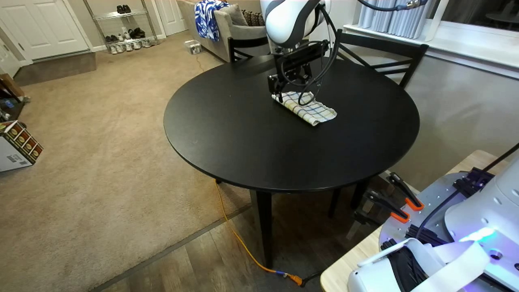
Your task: Fold the cloth on the table
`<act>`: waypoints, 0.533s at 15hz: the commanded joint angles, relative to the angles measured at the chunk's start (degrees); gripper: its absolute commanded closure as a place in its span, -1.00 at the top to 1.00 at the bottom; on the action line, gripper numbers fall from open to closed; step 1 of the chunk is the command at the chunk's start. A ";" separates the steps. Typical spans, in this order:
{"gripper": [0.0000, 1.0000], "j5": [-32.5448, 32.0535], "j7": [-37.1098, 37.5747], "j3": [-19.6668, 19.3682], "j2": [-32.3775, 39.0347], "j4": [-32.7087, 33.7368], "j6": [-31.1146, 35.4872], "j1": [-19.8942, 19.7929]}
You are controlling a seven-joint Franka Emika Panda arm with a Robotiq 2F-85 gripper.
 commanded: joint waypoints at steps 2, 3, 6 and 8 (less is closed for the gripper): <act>1.00 4.36 -3.97 0.46 -1.22 -1.34 1.02 -0.88; 1.00 4.83 -4.40 0.49 -1.24 -1.38 1.05 -0.93; 1.00 2.92 -1.85 -0.58 0.12 0.14 -0.07 0.48; 1.00 2.93 -1.85 -0.58 0.24 0.16 -0.07 0.52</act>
